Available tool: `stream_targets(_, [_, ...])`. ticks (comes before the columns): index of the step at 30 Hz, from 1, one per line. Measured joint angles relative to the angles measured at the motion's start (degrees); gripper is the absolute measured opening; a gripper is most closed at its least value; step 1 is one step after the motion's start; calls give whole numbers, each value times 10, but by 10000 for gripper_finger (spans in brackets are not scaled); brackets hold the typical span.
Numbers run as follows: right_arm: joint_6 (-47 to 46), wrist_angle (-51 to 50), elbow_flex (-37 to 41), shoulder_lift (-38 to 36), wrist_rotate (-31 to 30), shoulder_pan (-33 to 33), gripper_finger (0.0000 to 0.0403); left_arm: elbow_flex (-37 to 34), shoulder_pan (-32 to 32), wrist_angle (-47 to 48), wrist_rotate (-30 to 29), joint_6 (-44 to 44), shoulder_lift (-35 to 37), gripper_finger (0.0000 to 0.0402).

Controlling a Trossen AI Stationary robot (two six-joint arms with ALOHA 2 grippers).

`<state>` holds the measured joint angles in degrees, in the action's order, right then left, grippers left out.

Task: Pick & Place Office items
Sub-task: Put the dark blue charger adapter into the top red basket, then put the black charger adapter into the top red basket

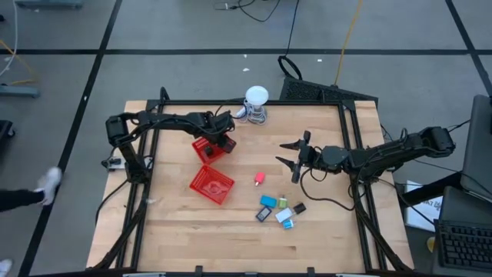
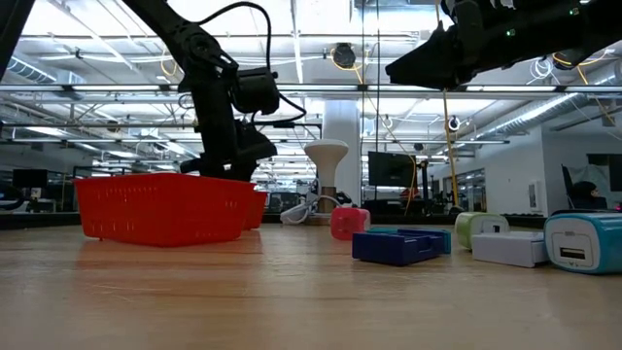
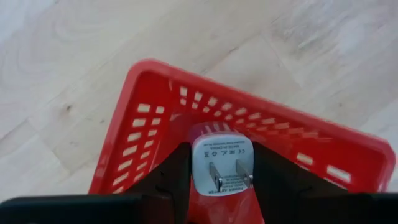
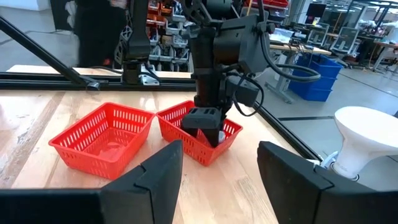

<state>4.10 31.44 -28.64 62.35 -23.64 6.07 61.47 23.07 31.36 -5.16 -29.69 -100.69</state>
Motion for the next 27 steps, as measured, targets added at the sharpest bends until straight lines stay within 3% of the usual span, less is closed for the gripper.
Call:
stream_targets(7, [0, 0, 0, 0, 0, 0, 196, 0, 0, 1, 0, 28, 0, 312])
stream_targets(12, [0, 0, 0, 0, 0, 0, 196, 0, 8, 8, 42, 86, 11, 387])
stream_targets(18, [0, -6, 0, 0, 0, 0, 196, 0, 19, 28, 49, 90, 65, 371])
stream_targets(27, [0, -11, 0, 0, 0, 0, 197, 0, -8, 1, 45, 153, 215, 336])
